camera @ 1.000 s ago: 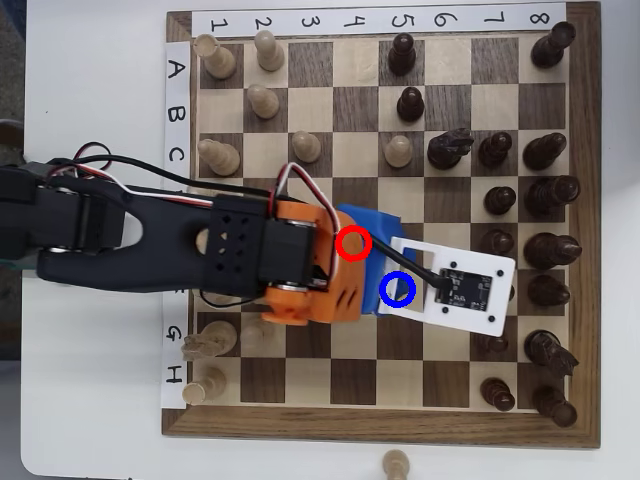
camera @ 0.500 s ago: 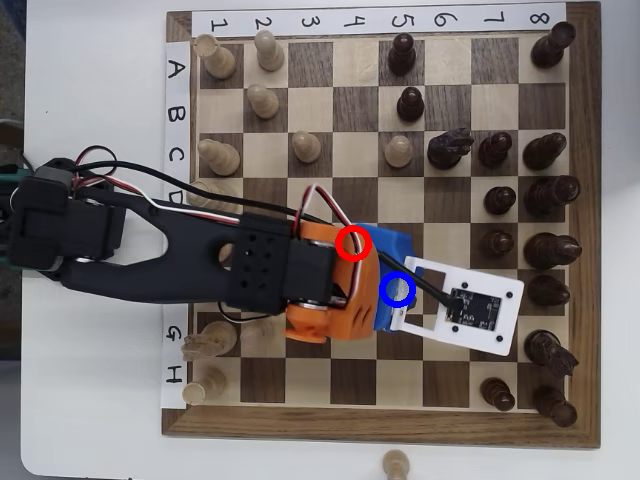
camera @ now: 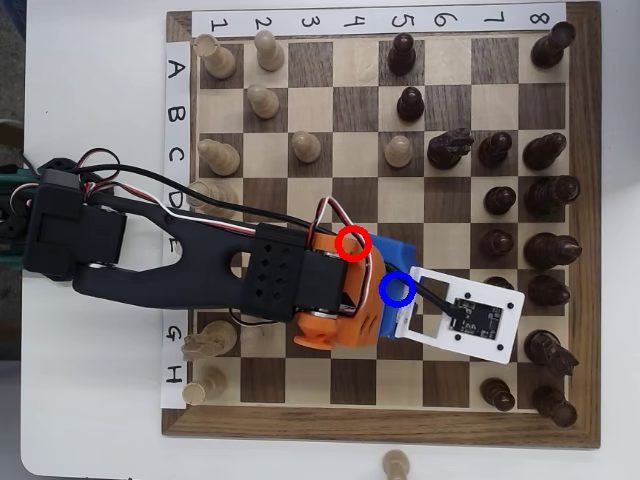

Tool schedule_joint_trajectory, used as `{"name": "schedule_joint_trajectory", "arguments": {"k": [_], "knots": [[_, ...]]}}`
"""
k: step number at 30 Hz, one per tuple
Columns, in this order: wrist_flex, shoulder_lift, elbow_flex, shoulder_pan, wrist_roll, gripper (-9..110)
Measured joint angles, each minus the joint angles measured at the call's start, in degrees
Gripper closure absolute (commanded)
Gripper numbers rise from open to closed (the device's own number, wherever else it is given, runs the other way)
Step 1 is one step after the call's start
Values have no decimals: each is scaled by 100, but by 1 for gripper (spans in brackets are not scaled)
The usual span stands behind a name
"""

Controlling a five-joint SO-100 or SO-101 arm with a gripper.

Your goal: Move the piece to destination

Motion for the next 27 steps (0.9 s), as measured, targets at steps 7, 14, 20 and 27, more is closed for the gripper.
{"name": "schedule_joint_trajectory", "arguments": {"k": [7, 14, 20, 27], "knots": [[-193, 0, 0, 18, 0, 101], [-308, 0, 0, 26, 0, 101], [-457, 0, 299, 26, 0, 101], [-659, 18, 589, 70, 0, 101]]}}
